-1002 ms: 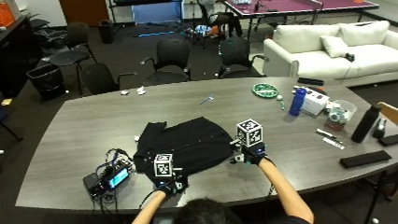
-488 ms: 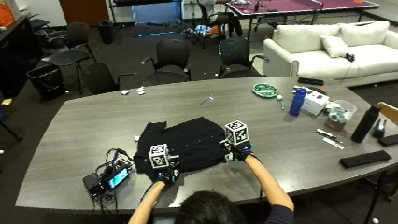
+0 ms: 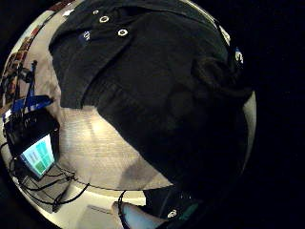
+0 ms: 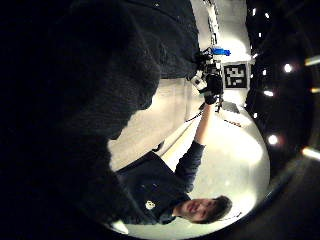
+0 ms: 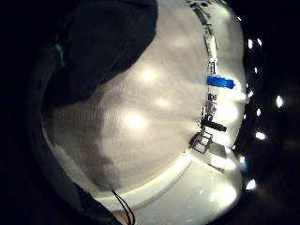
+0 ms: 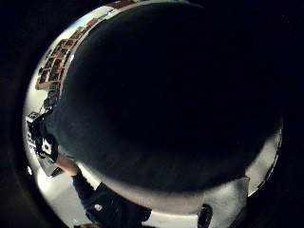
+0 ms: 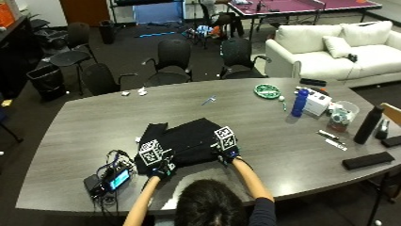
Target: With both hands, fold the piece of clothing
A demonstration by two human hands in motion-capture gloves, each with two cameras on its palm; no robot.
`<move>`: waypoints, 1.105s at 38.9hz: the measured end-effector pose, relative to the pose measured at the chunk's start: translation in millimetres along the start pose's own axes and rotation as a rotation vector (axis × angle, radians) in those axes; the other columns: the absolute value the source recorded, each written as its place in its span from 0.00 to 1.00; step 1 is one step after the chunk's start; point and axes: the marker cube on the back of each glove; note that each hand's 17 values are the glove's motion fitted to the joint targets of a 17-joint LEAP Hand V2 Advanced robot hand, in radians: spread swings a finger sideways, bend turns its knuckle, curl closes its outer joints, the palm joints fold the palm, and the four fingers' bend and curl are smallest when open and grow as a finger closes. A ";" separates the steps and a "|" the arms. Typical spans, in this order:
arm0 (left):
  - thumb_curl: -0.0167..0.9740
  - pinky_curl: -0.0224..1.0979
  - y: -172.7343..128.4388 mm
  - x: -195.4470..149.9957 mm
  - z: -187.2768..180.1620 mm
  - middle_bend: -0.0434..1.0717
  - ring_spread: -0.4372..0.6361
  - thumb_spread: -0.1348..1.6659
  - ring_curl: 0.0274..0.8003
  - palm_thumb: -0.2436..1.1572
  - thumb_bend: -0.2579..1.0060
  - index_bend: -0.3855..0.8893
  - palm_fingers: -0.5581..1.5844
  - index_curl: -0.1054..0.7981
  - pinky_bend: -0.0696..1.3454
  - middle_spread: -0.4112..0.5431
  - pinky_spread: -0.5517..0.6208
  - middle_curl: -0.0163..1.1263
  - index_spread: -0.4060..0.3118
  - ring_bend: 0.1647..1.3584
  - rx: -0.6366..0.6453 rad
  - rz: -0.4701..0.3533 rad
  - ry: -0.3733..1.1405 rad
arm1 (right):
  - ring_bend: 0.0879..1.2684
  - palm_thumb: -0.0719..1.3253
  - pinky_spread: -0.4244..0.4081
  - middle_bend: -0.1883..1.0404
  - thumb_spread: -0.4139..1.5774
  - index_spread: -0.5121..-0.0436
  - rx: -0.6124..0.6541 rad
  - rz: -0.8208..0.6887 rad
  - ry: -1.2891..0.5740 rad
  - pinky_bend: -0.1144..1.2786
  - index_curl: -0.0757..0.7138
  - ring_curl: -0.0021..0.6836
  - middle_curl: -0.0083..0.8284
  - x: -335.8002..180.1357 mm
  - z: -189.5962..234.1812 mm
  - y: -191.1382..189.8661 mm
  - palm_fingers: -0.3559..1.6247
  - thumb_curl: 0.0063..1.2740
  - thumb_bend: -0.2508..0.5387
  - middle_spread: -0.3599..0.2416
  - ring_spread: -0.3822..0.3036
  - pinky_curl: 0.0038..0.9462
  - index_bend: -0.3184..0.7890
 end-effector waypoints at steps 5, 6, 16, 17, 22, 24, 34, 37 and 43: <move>0.65 0.44 1.3 -6.5 7.1 0.38 0.13 0.58 0.49 0.75 0.24 0.45 0.82 0.66 0.37 0.14 0.22 0.47 0.20 0.29 0.020 0.042 0.006 | 0.42 0.71 0.26 0.35 0.74 0.47 0.098 0.042 0.001 0.51 0.34 0.58 0.51 4.6 -1.0 -3.6 0.60 0.39 0.39 0.33 0.25 0.39 0.41; 0.64 0.45 4.0 -7.7 9.2 0.39 0.12 0.61 0.50 0.73 0.24 0.42 0.83 0.65 0.39 0.14 0.21 0.47 0.21 0.31 0.025 0.056 0.003 | 0.45 0.73 0.25 0.42 0.69 0.46 0.107 0.045 -0.002 0.49 0.37 0.60 0.54 5.4 -2.3 -0.1 0.74 0.41 0.39 0.31 0.26 0.38 0.49; 0.63 0.48 44.4 -12.8 22.4 0.44 0.10 0.72 0.55 0.70 0.23 0.42 0.84 0.65 0.44 0.11 0.19 0.50 0.20 0.37 -0.014 0.306 -0.055 | 0.44 0.78 0.18 0.45 0.55 0.51 0.143 -0.055 0.116 0.48 0.52 0.66 0.60 5.9 -27.7 85.0 0.81 0.48 0.32 0.26 0.23 0.43 0.52; 0.63 0.48 53.0 -11.7 22.1 0.44 0.10 0.73 0.55 0.69 0.22 0.42 0.84 0.65 0.44 0.10 0.19 0.50 0.20 0.37 -0.046 0.336 -0.049 | 0.44 0.78 0.17 0.45 0.54 0.52 0.127 -0.064 0.128 0.48 0.53 0.67 0.61 6.6 -28.3 93.4 0.81 0.48 0.31 0.26 0.23 0.43 0.52; 0.63 0.50 102.5 -4.3 4.7 0.46 0.09 0.75 0.56 0.68 0.22 0.43 0.84 0.66 0.45 0.09 0.18 0.52 0.20 0.38 -0.117 0.435 -0.043 | 0.42 0.78 0.15 0.45 0.48 0.54 0.092 -0.148 0.117 0.47 0.58 0.67 0.62 7.5 -35.4 126.0 0.82 0.51 0.28 0.24 0.21 0.43 0.53; 0.64 0.50 111.1 -4.2 -6.9 0.47 0.09 0.75 0.56 0.68 0.22 0.43 0.84 0.67 0.46 0.09 0.18 0.52 0.20 0.39 -0.078 0.443 -0.072 | 0.42 0.78 0.14 0.45 0.47 0.54 0.087 -0.186 0.085 0.47 0.59 0.67 0.62 6.0 -44.4 134.0 0.82 0.51 0.28 0.24 0.21 0.43 0.53; 0.66 0.50 36.6 -18.2 -47.6 0.48 0.09 0.74 0.56 0.70 0.21 0.45 0.83 0.69 0.44 0.09 0.18 0.53 0.18 0.38 0.126 0.156 -0.338 | 0.41 0.77 0.12 0.45 0.42 0.53 0.098 -0.034 0.201 0.47 0.65 0.68 0.64 -12.8 -84.6 53.3 0.82 0.54 0.28 0.23 0.20 0.43 0.51; 0.68 0.50 -1.6 -26.7 -42.7 0.48 0.09 0.73 0.56 0.72 0.21 0.45 0.82 0.71 0.43 0.09 0.18 0.53 0.18 0.36 0.095 0.023 -0.413 | 0.41 0.77 0.11 0.45 0.41 0.53 0.062 0.039 0.220 0.46 0.67 0.68 0.64 -27.7 -90.6 27.1 0.81 0.55 0.28 0.23 0.19 0.43 0.50; 0.69 0.48 -19.6 -32.7 -39.0 0.46 0.10 0.71 0.54 0.73 0.20 0.45 0.80 0.72 0.38 0.10 0.20 0.52 0.19 0.33 -0.015 -0.112 -0.451 | 0.40 0.77 0.09 0.42 0.43 0.52 -0.030 0.102 0.147 0.47 0.69 0.68 0.64 -47.8 -54.5 -40.2 0.81 0.55 0.28 0.23 0.19 0.43 0.46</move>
